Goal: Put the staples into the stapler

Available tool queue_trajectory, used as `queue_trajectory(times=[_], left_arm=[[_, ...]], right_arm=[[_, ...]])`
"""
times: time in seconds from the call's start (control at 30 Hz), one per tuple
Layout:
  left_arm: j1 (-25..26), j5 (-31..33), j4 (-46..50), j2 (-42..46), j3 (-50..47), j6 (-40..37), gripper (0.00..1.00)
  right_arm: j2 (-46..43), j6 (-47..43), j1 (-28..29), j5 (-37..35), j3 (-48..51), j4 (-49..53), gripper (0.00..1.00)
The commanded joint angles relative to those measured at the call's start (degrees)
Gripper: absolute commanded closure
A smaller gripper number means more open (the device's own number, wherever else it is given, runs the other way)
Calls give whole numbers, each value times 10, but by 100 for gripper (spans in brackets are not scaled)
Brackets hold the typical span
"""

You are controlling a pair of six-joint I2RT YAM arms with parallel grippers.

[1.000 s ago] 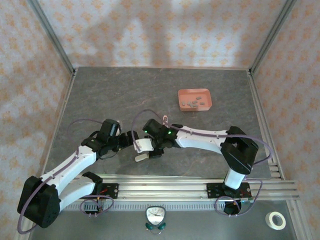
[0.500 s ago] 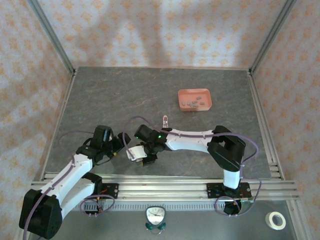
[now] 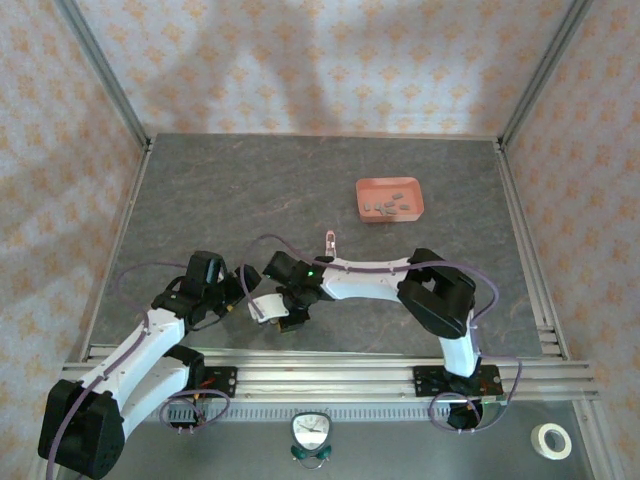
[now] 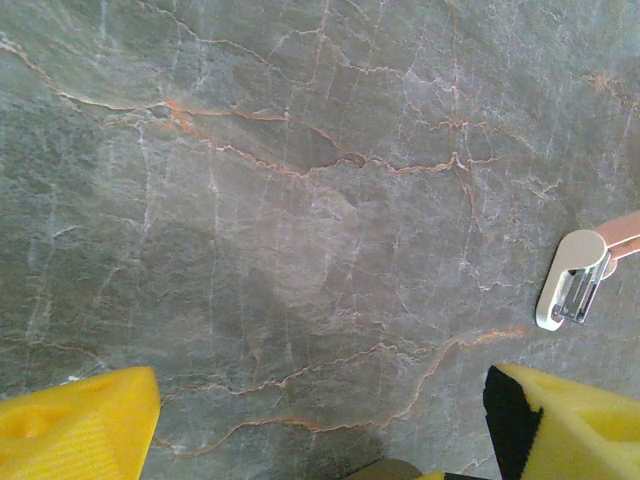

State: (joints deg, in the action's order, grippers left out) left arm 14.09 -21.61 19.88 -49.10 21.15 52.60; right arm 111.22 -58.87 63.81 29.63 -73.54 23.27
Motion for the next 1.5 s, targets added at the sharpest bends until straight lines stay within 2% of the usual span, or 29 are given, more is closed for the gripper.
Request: queue_trajectory(times=[0.0,0.2,0.57,0.8,1.0,1.17,1.47], left_arm=[[-6,8,1,2,3,-11,15],[-6,-13,-11,4,27,-69,17],[2,-72,-103,29,54,-181,23],[48,-82,-160,68,69,-339,29],[67,-145,-164,81,89,-482,32],[67,-226,-169,89,94,-588,36],[75,-343,-109,60,126,-751,41]], right_arm=[[2,4,0,12,-16,4,65],[-47,61,-3,5,29,-46,76],[-215,291,-39,-37,221,-303,81],[-313,393,-77,-75,320,-396,81],[-370,490,-112,-90,387,-512,82],[-397,518,-135,-71,413,-555,82],[-412,486,-142,8,402,-533,82]])
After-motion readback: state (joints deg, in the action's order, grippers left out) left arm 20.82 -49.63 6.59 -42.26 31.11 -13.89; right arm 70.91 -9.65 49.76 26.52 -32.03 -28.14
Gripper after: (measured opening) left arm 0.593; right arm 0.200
